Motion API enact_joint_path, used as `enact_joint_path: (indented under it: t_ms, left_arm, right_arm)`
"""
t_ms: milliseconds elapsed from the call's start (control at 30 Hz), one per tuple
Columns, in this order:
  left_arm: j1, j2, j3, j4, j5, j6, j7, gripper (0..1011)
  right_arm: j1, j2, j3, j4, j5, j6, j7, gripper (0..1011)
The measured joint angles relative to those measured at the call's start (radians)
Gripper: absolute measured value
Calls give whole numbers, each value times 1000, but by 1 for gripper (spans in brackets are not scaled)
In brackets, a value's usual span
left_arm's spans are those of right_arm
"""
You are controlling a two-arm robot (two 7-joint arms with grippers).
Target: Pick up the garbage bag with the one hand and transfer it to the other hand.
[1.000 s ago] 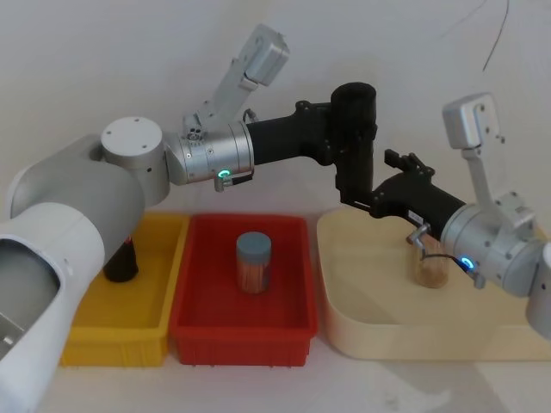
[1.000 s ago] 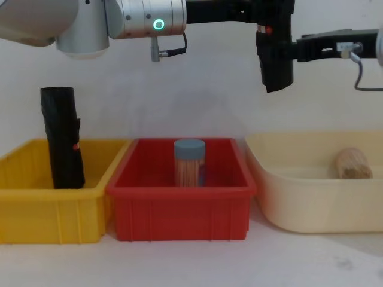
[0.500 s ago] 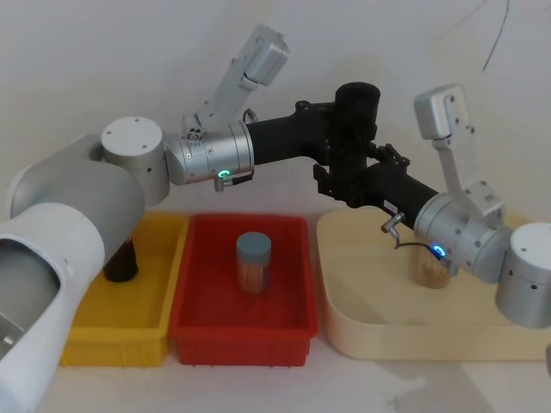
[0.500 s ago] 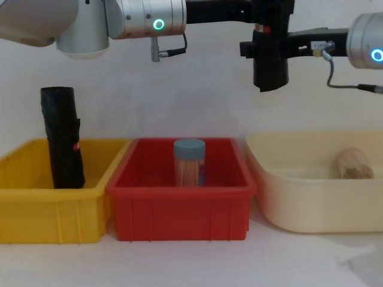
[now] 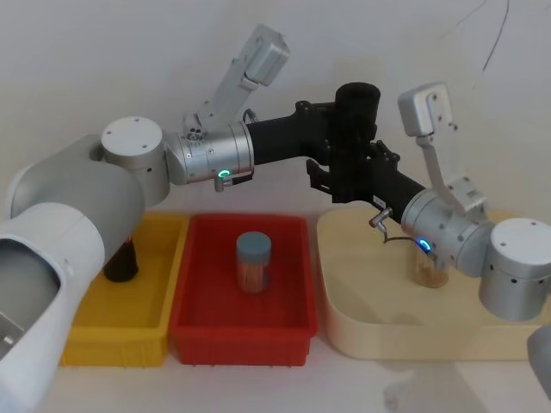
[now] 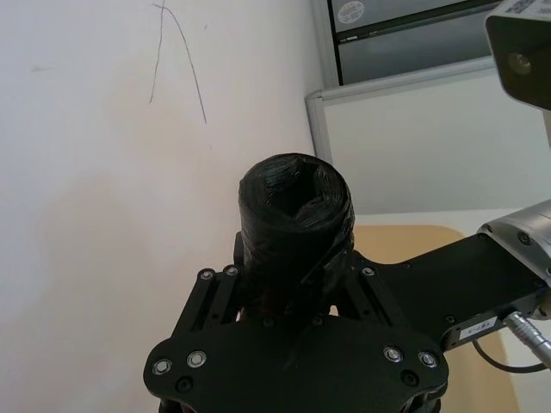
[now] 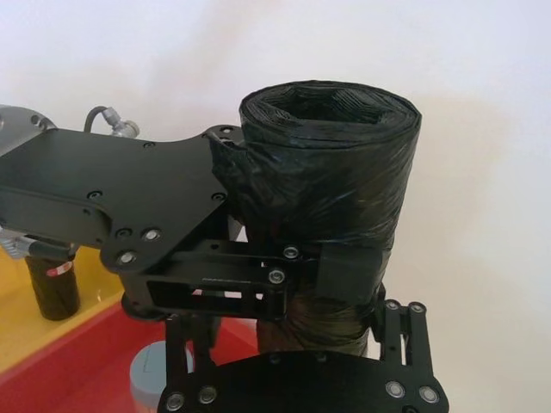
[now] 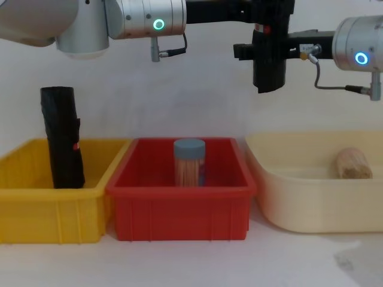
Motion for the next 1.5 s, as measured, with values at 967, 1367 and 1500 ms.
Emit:
enact_joint_path:
  t_ms: [967, 1367, 1500]
  left_arm:
    - [0, 0, 0, 0, 0, 0, 0, 416]
    - [0, 0, 0, 0, 0, 0, 0, 720]
    - [0, 0, 0, 0, 0, 0, 0, 833]
  right_arm:
    - [15, -15, -7, 29, -12, -12, -9, 547]
    - [14, -15, -3, 28, -14, -12, -10, 543]
    - [7, -10, 7, 20, -16, -6, -20, 543]
